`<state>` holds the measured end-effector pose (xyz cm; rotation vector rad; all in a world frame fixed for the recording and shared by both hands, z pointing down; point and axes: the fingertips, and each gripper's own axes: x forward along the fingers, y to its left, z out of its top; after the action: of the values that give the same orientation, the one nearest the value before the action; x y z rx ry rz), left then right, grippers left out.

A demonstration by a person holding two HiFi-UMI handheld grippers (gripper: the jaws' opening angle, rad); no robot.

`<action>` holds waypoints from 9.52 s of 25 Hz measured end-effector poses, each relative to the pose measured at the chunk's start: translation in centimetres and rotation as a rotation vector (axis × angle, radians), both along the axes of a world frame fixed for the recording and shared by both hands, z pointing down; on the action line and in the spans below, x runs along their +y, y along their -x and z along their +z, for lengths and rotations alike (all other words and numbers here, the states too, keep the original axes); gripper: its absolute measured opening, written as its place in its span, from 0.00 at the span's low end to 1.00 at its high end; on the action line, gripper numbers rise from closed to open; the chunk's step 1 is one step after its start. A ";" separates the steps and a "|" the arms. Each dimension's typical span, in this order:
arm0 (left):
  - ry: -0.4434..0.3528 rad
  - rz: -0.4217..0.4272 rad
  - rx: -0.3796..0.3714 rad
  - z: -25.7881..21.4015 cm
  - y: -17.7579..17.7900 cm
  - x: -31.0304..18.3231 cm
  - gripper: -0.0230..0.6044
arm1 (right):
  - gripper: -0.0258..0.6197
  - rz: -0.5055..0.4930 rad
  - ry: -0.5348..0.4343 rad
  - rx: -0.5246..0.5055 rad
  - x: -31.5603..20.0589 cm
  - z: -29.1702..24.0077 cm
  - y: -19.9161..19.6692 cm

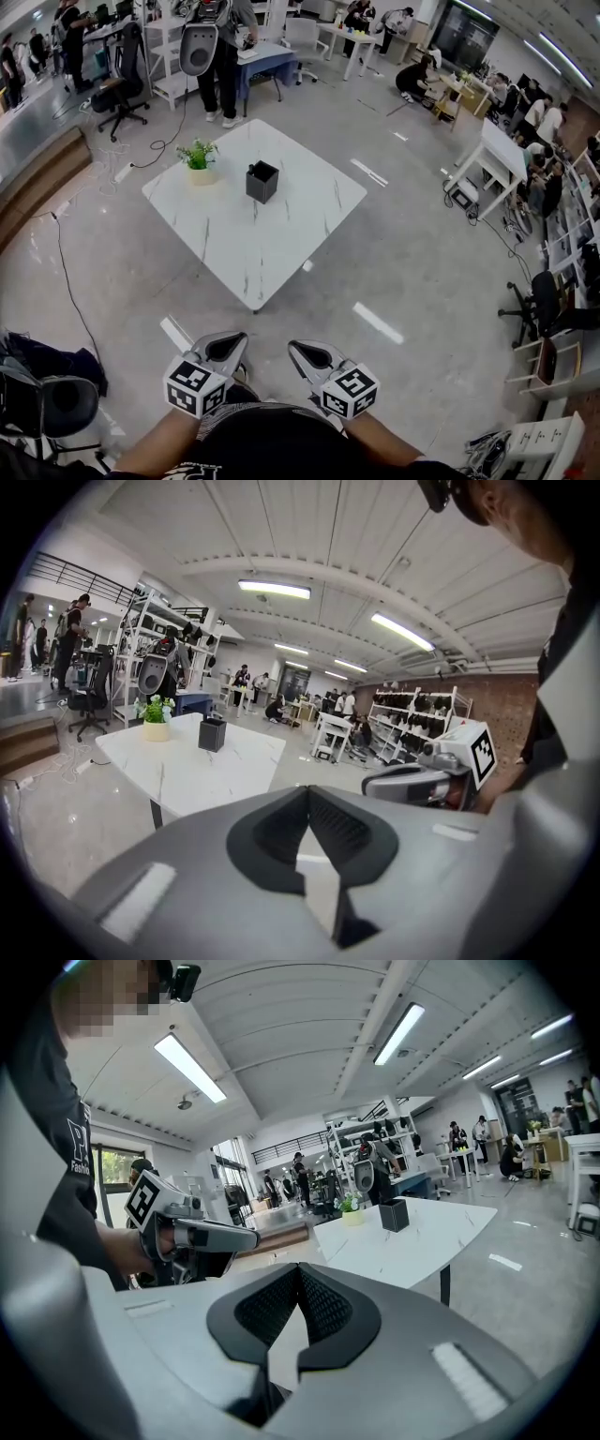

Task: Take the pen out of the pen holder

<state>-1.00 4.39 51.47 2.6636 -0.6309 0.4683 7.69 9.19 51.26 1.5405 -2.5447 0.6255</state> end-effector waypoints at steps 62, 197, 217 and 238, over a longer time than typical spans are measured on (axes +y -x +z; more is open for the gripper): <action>-0.016 -0.013 0.038 -0.6 -3.1 -31.7 0.13 | 0.04 0.006 0.011 0.083 -32.2 -0.9 -4.4; 0.088 -0.428 -0.061 2.1 2.6 -29.1 0.13 | 0.13 -0.096 0.120 0.375 -58.3 10.6 -8.4; 0.049 -0.362 -0.027 1.0 1.7 -29.4 0.13 | 0.13 -0.020 0.043 0.294 -57.1 4.1 -9.9; -0.014 -0.255 0.006 -0.7 -0.4 -30.2 0.13 | 0.13 -0.022 -0.157 0.225 -48.7 -7.9 -9.3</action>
<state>-0.62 -25.85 50.78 2.5480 -0.9589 0.3836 17.04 -39.48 43.31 1.5292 -2.4852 0.2380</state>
